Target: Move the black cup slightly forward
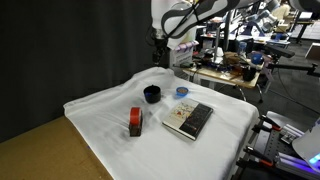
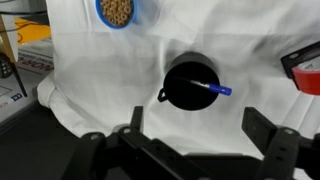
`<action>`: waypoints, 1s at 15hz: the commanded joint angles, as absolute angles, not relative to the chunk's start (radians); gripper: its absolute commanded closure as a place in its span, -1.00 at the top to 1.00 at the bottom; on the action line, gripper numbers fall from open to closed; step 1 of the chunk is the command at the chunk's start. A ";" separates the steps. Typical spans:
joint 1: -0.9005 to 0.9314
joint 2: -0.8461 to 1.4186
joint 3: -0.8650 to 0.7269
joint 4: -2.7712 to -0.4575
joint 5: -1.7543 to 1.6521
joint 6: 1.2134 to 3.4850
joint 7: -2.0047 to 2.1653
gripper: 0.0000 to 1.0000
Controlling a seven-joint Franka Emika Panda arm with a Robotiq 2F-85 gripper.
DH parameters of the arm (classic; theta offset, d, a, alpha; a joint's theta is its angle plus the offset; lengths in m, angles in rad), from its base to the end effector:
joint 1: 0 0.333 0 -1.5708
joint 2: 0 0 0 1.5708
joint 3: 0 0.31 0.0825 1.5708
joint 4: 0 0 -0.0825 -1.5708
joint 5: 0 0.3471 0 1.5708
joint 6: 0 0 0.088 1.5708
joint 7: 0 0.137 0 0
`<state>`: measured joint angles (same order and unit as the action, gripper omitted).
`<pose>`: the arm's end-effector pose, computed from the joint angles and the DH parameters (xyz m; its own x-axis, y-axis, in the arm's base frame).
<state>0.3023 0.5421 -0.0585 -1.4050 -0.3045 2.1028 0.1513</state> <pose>0.6763 0.1532 0.3878 0.9505 0.2571 0.1743 0.2013 -0.9373 0.2845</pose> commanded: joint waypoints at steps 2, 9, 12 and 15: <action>0.284 0.346 -0.026 -1.668 -0.338 2.102 0.192 1.00; 0.252 0.229 0.012 -1.805 -0.327 2.117 0.205 1.00; 0.245 0.218 0.030 -1.837 -0.323 2.123 0.210 1.00; 0.243 0.243 0.039 -1.807 -0.325 2.088 0.210 1.00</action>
